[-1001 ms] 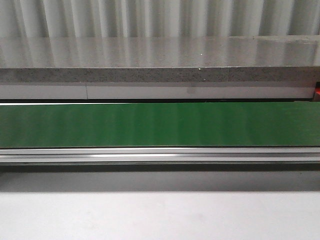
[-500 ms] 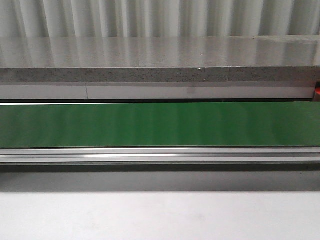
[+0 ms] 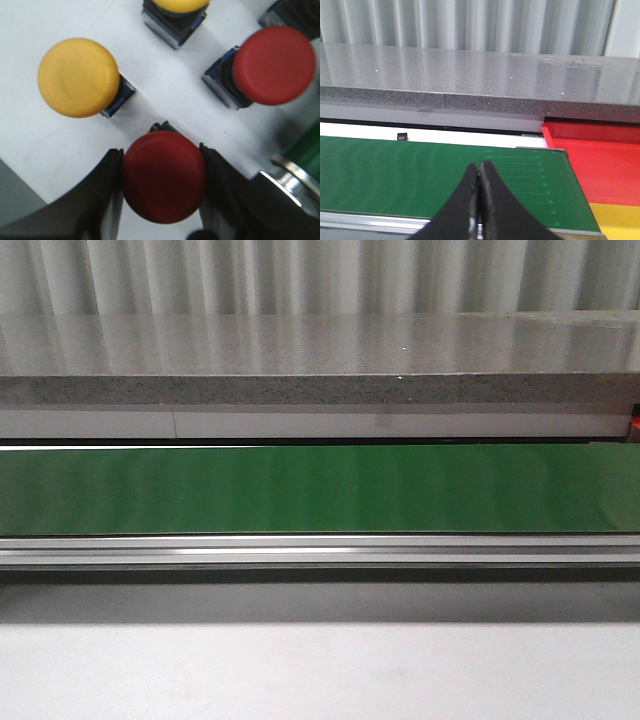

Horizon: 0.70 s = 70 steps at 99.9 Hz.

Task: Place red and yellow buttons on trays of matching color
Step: 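Lower the left gripper and grasp a red push-button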

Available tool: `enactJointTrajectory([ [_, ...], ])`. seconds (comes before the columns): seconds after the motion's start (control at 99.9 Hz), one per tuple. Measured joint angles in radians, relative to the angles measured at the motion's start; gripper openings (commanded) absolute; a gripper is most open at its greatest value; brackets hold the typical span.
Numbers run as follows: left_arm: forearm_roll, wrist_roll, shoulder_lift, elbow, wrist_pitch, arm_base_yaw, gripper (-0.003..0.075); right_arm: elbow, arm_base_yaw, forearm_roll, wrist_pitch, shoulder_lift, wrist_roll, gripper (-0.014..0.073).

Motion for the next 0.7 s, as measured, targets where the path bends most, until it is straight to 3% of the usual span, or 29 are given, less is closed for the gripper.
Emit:
enactJointTrajectory([
  [0.39, -0.001, 0.084, -0.293, -0.087, 0.133, -0.086, -0.0020, 0.000, 0.000, 0.000, 0.000, 0.000, 0.000, -0.0067],
  [0.7, -0.002, 0.139, -0.269, -0.215, 0.198, -0.223, -0.0020, 0.000, 0.000, 0.000, 0.000, 0.000, 0.000, -0.0067],
])
